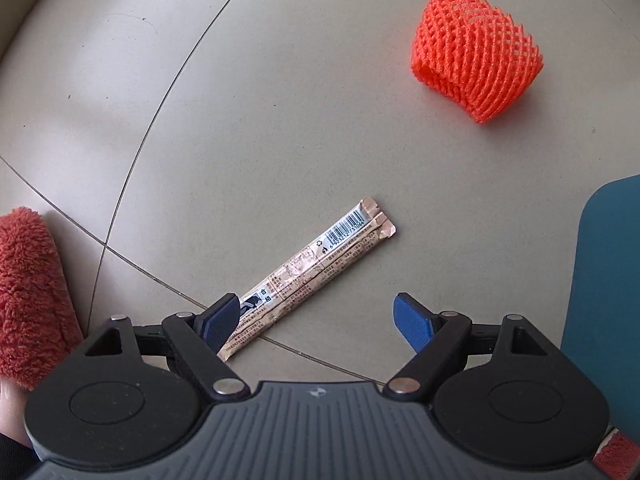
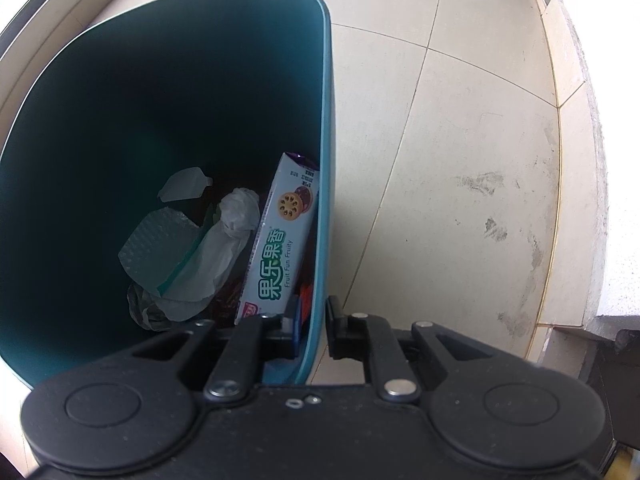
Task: Collect trash
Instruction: 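Move the left tool down to the tan snack sticks, then grasp the tan snack sticks with the left tool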
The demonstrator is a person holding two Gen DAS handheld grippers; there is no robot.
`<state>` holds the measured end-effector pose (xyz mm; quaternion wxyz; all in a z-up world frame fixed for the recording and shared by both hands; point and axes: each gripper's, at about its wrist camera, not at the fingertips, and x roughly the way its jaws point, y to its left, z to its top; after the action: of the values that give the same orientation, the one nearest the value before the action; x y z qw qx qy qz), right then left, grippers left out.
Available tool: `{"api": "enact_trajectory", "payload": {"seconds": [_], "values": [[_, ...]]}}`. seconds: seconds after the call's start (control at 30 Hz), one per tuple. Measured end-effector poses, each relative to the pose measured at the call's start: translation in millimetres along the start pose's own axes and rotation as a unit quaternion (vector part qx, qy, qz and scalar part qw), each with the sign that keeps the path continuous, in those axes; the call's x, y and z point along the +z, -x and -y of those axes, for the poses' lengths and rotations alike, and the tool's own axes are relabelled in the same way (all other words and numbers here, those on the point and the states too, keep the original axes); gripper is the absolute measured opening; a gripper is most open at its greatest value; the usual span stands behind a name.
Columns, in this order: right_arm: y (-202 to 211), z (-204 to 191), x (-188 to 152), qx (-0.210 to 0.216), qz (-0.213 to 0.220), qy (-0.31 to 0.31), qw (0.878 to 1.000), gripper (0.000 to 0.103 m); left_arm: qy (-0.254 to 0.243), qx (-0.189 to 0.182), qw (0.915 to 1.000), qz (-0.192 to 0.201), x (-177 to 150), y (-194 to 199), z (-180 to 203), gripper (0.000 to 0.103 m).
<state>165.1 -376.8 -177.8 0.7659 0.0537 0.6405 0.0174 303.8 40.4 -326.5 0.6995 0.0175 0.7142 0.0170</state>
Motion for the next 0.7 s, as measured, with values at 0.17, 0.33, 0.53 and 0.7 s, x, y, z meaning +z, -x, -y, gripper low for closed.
{"api": "enact_trajectory", "payload": {"seconds": [0.17,0.33,0.53,0.7], "values": [[-5.6,2.5,2.6,0.002,-0.007,-0.004,1.000,0.014,0.022,-0.019,0.9996,-0.003,2.1,-16.6,-16.8,0.084],[-6.2,6.7,3.6,0.006,-0.010,-0.013,1.000,0.014,0.021,-0.024,0.9995,-0.003,0.6,-28.7,-25.7,0.058],[-4.4,9.0,7.1,0.006,-0.012,-0.015,1.000,0.014,0.017,-0.020,0.9995,0.014,-5.5,-26.1,-19.3,0.034],[-3.7,7.4,7.2,0.004,-0.010,-0.012,1.000,0.014,0.022,-0.020,0.9993,0.021,-16.4,-16.4,0.8,0.018]]}}
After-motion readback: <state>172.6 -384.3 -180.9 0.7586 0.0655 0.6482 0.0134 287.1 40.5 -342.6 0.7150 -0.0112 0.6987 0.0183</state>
